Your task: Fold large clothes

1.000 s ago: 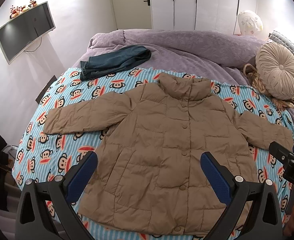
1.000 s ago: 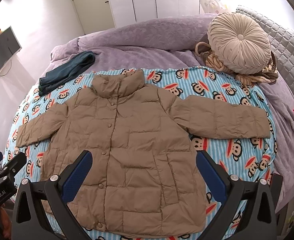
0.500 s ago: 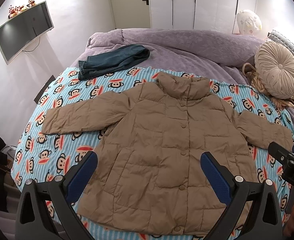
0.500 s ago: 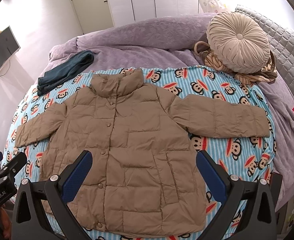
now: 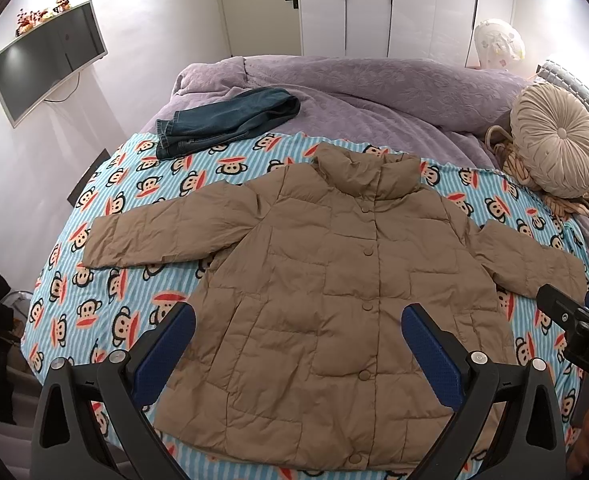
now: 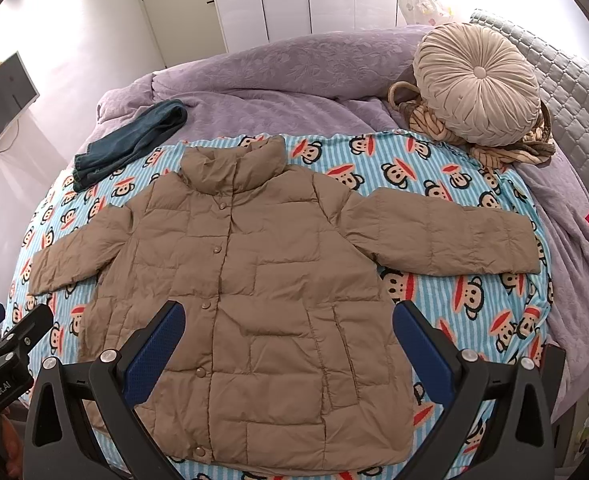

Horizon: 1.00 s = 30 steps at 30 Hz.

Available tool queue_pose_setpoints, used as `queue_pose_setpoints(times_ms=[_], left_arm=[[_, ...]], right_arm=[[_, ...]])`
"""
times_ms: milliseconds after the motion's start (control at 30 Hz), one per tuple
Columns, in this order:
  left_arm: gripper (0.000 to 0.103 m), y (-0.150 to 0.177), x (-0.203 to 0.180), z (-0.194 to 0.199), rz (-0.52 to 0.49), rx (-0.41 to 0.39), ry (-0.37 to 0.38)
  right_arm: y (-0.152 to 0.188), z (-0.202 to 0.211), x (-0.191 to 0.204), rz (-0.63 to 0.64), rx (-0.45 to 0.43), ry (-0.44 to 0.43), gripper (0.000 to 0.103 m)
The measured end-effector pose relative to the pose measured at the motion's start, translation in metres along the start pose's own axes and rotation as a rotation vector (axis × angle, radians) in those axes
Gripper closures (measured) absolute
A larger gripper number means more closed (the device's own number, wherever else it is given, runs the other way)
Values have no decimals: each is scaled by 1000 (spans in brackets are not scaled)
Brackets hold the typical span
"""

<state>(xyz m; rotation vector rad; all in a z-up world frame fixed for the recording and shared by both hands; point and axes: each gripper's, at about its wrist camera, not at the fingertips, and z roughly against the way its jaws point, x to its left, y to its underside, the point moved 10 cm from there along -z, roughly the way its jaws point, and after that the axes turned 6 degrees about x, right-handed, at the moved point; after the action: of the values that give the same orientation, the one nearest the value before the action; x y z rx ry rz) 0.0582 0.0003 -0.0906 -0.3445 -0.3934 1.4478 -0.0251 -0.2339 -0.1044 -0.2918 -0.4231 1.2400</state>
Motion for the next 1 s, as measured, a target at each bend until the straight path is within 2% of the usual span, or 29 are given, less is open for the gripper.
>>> queue_pose_setpoints(times_ms=[1000], left_arm=[[0,3,5,-1,-32,29,-68]], right_arm=[[2,-4,-1,-11,7,-10,0]])
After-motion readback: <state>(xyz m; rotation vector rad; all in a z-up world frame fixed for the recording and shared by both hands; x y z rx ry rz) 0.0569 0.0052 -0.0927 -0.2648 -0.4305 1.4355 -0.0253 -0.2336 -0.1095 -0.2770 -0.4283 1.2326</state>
